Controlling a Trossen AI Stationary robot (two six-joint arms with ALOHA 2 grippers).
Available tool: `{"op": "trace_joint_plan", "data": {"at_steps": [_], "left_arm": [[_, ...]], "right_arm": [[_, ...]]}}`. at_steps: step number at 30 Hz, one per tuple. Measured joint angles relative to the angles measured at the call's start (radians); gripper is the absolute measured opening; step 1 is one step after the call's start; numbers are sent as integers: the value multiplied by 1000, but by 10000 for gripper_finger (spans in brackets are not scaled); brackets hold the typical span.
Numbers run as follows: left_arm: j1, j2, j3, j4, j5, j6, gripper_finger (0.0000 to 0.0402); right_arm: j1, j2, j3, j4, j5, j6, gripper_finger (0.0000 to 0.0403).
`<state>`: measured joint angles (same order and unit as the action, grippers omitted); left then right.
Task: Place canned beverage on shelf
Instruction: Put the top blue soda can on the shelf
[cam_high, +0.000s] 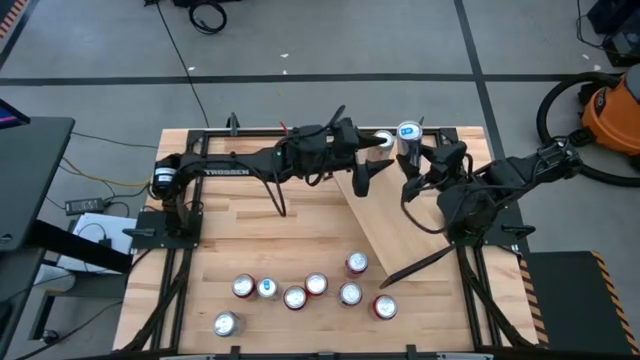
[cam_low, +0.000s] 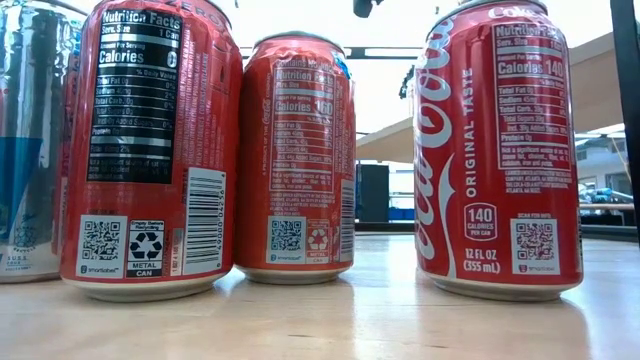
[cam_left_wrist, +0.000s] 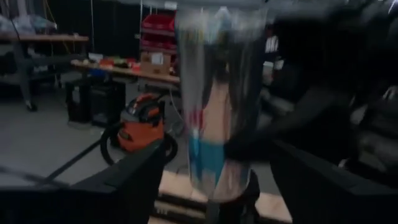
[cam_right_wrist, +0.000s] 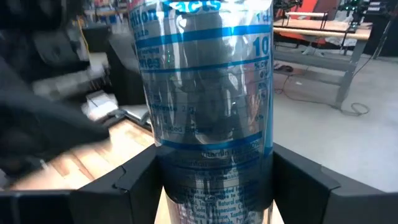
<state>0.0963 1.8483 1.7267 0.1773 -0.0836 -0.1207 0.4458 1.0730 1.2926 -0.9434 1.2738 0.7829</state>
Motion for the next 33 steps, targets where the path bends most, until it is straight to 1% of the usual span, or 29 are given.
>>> {"op": "trace_joint_plan", "data": {"at_steps": [2,4,11,14,19,23,25,27,30,33], "left_arm": [[0,0,0,-18,0,0,316],[-2,0,0,-31,0,-2,322],[-12,0,0,-39,1,-8,325],[-11,0,0,-30,0,-33,325],[-12,0,0,-11,-1,-26,338],[-17,0,0,-1,0,-17,362],[-17,0,0,24,0,-1,372],[-17,0,0,62,-1,24,382],[-17,0,0,100,-4,84,388],[-18,0,0,104,-29,131,389]], "right_arm": [[0,-4,0,33,23,-18,257],[0,-9,0,71,38,-56,257],[-10,-15,0,261,96,-201,257],[-23,-15,0,369,89,-271,258],[-54,-15,-1,596,24,-459,265],[-90,-11,-1,776,-92,-610,269],[-110,-2,0,830,-138,-640,269],[-121,13,0,856,-164,-652,269],[-130,41,-1,885,-172,-652,270],[-130,68,-1,925,-166,-670,270]]}}
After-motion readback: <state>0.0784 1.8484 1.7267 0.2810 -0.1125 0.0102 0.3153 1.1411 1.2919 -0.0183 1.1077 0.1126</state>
